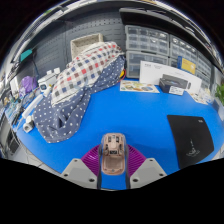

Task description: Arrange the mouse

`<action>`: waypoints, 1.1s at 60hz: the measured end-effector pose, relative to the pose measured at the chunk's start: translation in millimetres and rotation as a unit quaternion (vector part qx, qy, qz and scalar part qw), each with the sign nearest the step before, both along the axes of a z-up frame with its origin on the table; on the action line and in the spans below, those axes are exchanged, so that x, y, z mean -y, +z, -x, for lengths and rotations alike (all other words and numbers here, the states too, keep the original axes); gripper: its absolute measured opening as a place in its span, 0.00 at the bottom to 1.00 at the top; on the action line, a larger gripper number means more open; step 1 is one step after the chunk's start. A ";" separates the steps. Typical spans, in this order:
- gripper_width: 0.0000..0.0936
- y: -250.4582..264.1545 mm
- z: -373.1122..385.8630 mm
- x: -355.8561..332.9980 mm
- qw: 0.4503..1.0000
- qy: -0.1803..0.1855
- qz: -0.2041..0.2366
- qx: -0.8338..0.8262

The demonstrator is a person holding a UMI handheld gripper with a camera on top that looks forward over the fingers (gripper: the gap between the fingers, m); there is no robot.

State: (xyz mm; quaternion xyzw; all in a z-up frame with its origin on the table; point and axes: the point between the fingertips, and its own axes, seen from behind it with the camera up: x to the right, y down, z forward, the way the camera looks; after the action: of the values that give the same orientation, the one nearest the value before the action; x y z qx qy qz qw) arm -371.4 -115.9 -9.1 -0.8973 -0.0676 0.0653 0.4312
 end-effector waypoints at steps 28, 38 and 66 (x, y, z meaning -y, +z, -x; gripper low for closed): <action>0.35 230.9 -194.6 -58.1 0.986 -0.008 -0.165 0.023; 0.35 189.1 -281.9 -76.3 0.990 -0.041 -0.132 0.023; 0.36 -6.1 -318.6 -49.9 0.997 -0.069 0.019 0.015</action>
State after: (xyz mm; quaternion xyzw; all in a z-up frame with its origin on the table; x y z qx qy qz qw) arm -52.8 -66.0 -15.3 -0.9089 -0.0109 0.0233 0.4162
